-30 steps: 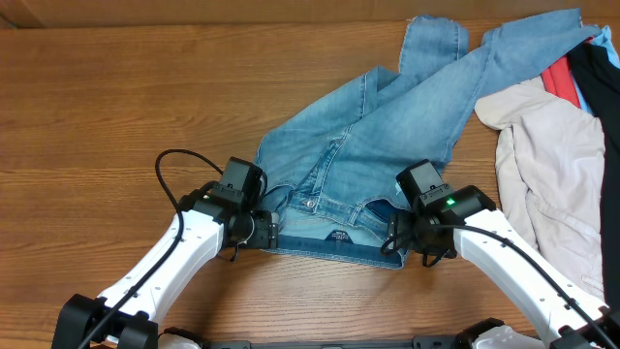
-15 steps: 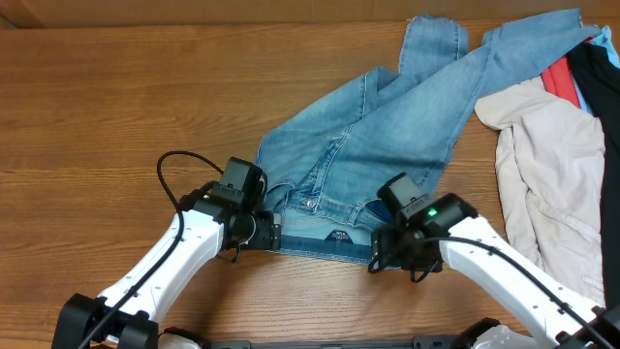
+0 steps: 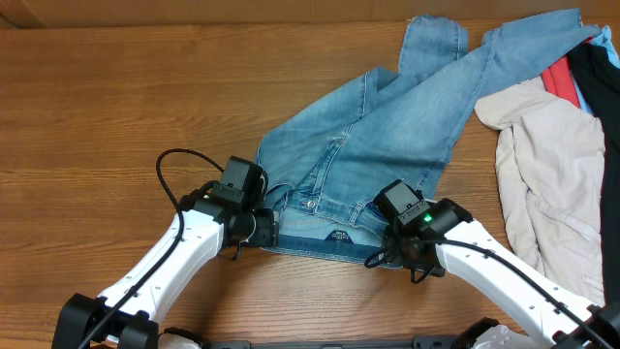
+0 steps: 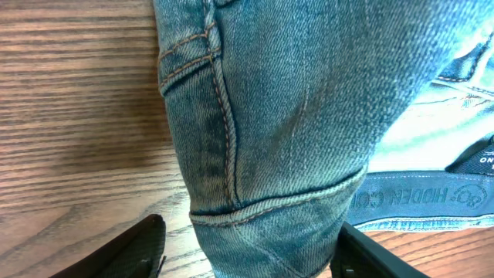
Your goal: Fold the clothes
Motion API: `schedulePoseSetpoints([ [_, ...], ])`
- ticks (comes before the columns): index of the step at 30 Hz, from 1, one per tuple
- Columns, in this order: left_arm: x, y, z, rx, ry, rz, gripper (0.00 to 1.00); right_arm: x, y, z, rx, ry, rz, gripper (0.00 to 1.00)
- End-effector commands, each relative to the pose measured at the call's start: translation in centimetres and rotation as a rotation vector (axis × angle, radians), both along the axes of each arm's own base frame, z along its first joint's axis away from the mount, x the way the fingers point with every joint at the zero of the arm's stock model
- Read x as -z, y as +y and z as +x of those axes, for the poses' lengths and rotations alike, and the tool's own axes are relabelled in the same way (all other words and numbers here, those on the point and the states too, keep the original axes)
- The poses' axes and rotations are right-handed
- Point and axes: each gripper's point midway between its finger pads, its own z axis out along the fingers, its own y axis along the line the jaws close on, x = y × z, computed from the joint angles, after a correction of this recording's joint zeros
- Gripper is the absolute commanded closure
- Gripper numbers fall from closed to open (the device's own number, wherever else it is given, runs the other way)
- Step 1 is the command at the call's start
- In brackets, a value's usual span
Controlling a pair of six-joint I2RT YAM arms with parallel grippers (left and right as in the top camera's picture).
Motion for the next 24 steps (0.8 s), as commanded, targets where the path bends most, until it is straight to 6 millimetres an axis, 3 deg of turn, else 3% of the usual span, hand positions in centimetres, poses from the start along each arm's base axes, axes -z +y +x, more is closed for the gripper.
schedulePoseSetpoints([
  [1, -0.2, 0.0, 0.5, -0.013, -0.014, 0.012, 0.30, 0.2, -0.6, 0.2, 0.034, -0.020, -0.034, 0.41],
  [4, 0.0, 0.0, 0.4, -0.013, -0.012, 0.013, 0.29, 0.3, -0.5, 0.5, 0.080, -0.036, -0.028, 0.60],
  [7, 0.1, 0.0, 0.5, -0.013, -0.017, 0.011, 0.31, 0.3, -0.4, 1.0, 0.096, -0.059, -0.023, 0.71],
  [8, 0.1, 0.0, 0.5, -0.013, -0.021, 0.009, 0.33, 0.3, -0.5, 1.0, 0.105, -0.064, -0.031, 0.74],
  [11, 0.0, 0.0, 0.9, -0.015, -0.036, 0.011, 0.47, 0.3, -0.7, 1.0, 0.110, -0.061, -0.037, 0.96],
  [12, 0.0, 0.1, 1.2, -0.018, -0.049, 0.020, 0.72, 0.3, -1.0, 0.7, 0.132, -0.054, -0.051, 0.96],
  [13, 0.0, 0.3, 1.4, -0.021, -0.059, 0.031, 0.86, 0.3, -1.3, 0.4, 0.155, -0.047, -0.067, 0.96],
  [15, 0.1, 0.9, 1.9, -0.031, -0.080, 0.068, 0.96, 0.2, -2.0, -0.5, 0.202, -0.019, -0.096, 0.96],
  [21, 0.1, 2.6, 2.2, -0.068, -0.102, 0.160, 0.96, -0.3, -4.0, -3.9, 0.333, 0.092, -0.192, 0.96],
  [24, 0.2, 2.6, 2.1, -0.069, -0.095, 0.158, 0.96, -0.3, -3.5, -4.6, 0.341, 0.132, -0.166, 0.96],
])
